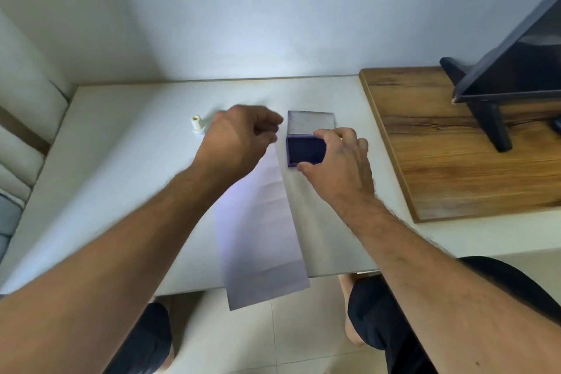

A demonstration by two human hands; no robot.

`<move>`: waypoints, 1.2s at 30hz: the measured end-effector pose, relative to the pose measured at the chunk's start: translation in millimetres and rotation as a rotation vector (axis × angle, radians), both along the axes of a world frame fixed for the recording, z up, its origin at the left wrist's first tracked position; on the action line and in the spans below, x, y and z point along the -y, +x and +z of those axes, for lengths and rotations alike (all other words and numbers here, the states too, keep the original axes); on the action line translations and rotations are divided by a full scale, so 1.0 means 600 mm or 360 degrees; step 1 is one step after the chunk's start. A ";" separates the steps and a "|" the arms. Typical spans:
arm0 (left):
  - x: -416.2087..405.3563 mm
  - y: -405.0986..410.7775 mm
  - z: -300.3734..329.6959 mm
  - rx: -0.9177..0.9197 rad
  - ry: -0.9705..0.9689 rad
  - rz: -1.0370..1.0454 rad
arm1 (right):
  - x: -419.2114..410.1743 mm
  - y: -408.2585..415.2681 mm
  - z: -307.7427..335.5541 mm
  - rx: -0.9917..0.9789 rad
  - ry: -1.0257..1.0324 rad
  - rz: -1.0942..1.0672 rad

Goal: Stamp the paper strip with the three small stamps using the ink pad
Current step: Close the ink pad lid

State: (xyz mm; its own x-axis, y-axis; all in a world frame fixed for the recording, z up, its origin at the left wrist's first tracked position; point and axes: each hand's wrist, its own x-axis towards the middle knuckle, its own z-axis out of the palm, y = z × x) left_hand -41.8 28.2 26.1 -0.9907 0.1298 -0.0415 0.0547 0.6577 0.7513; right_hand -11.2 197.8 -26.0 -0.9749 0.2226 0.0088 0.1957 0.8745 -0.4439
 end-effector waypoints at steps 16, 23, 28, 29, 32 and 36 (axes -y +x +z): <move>-0.083 -0.174 -0.092 0.0025 -0.0665 -0.0197 | 0.000 -0.025 -0.046 -0.0104 0.0024 -0.0227; -0.086 -0.186 -0.092 0.0018 -0.0702 -0.0135 | -0.002 -0.023 -0.052 -0.0163 0.0041 -0.0166; -0.086 -0.187 -0.088 0.0043 -0.0714 -0.0122 | -0.002 -0.023 -0.054 -0.0184 0.0007 -0.0135; -0.086 -0.187 -0.087 0.0046 -0.0715 -0.0122 | -0.001 -0.023 -0.054 -0.0194 0.0004 -0.0131; -0.083 -0.186 -0.085 0.0042 -0.0720 -0.0130 | 0.002 -0.024 -0.054 -0.0245 -0.0010 -0.0132; -0.079 -0.189 -0.085 0.0044 -0.0719 -0.0138 | 0.001 -0.024 -0.057 -0.0273 -0.0061 -0.0124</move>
